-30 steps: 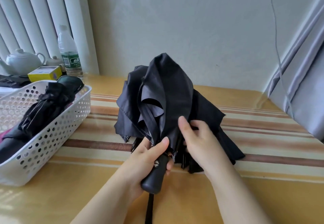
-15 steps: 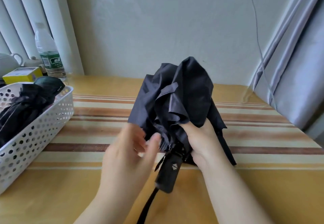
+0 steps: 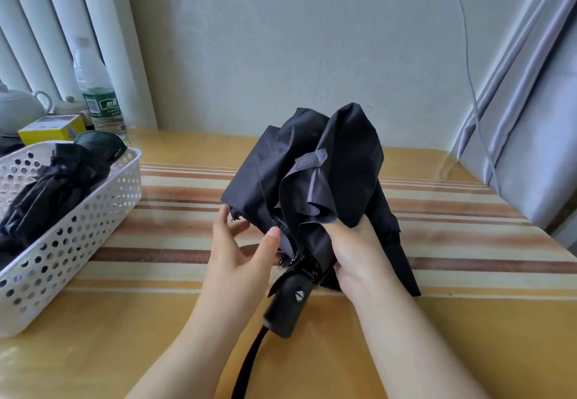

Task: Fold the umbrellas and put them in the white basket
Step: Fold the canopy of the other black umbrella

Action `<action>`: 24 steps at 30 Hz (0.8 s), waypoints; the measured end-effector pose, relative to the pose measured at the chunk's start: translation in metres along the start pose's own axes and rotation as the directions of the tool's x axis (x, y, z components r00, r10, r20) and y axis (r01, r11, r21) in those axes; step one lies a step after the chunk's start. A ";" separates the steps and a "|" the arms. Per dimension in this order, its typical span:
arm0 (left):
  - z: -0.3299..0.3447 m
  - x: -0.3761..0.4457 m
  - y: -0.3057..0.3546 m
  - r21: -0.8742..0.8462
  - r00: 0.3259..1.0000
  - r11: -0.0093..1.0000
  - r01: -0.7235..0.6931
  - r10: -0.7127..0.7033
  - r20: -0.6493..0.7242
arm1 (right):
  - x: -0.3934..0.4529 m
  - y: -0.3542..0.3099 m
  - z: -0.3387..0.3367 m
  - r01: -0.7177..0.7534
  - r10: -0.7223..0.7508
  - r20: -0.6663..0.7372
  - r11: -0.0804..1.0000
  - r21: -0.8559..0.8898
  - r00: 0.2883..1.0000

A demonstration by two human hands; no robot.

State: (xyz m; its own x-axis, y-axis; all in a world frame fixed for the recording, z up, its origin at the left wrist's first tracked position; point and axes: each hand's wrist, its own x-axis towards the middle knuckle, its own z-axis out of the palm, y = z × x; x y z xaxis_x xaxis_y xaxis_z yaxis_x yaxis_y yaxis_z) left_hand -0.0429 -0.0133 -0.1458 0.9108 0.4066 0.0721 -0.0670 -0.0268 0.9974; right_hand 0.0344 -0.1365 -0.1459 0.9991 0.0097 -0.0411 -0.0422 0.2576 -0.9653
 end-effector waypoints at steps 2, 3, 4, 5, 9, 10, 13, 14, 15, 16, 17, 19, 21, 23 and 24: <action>-0.001 0.002 -0.003 0.017 0.998 0.998 0.053 -0.054 0.044 | -0.002 -0.002 0.002 0.013 -0.013 0.012 1.000 -0.002 1.000; -0.001 0.002 -0.004 0.040 0.995 0.997 0.066 -0.069 0.078 | -0.004 -0.002 0.003 0.015 -0.015 0.003 1.000 -0.007 1.000; 0.000 0.001 -0.005 0.061 0.989 0.994 0.087 -0.093 0.111 | -0.004 -0.002 0.003 0.014 -0.014 -0.009 1.000 -0.019 1.000; 0.001 -0.001 -0.006 0.079 0.984 0.992 0.100 -0.110 0.137 | -0.005 -0.002 0.003 0.011 -0.012 -0.021 0.999 -0.039 1.000; 0.006 -0.008 -0.007 0.213 0.958 0.976 0.052 -0.109 0.266 | -0.007 0.001 0.001 0.048 -0.046 0.020 0.986 -0.158 0.999; 0.007 -0.009 -0.007 0.265 0.952 0.964 0.017 -0.097 0.291 | -0.008 0.002 0.001 0.077 -0.071 0.037 0.976 -0.204 0.997; 0.008 -0.013 -0.001 0.340 0.937 0.933 -0.118 -0.009 0.350 | -0.009 0.004 0.002 0.174 -0.146 0.113 0.935 -0.310 0.983; 0.008 -0.013 -0.001 0.352 0.935 0.926 -0.139 0.006 0.354 | -0.009 0.004 0.004 0.183 -0.145 0.133 0.921 -0.345 0.981; 0.007 -0.013 -0.001 0.366 0.934 0.918 -0.155 0.015 0.358 | -0.010 0.003 0.007 0.172 -0.124 0.148 0.913 -0.369 0.981; 0.006 -0.012 -0.001 0.379 0.933 0.910 -0.168 0.022 0.359 | -0.010 0.003 0.009 0.152 -0.095 0.161 0.911 -0.384 0.982; 0.006 -0.011 -0.001 0.375 0.933 0.911 -0.169 0.026 0.358 | -0.011 0.002 0.009 0.135 -0.067 0.183 0.911 -0.389 0.981; 0.004 -0.007 -0.007 0.344 0.948 0.927 -0.151 0.037 0.316 | -0.013 -0.003 0.007 0.120 -0.022 0.227 0.896 -0.427 0.974; 0.000 -0.006 -0.004 0.284 0.964 0.952 -0.112 0.035 0.263 | -0.013 -0.010 0.001 0.120 0.046 0.288 0.838 -0.532 0.957; -0.003 -0.003 -0.001 0.229 0.970 0.970 -0.085 0.028 0.242 | -0.012 -0.014 -0.006 0.082 0.136 0.301 0.786 -0.613 0.944; -0.004 -0.003 0.001 0.215 0.971 0.974 -0.071 0.018 0.238 | -0.012 -0.014 -0.007 0.056 0.172 0.289 0.768 -0.638 0.942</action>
State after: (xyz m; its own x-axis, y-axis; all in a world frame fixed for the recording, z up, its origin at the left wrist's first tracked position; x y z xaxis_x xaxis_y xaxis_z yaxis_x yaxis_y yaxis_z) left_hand -0.0471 -0.0103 -0.1450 0.9802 0.1769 0.0886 -0.0421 -0.2514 0.9670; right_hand 0.0229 -0.1475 -0.1336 0.9340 0.3327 -0.1303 0.0224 -0.4185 -0.9079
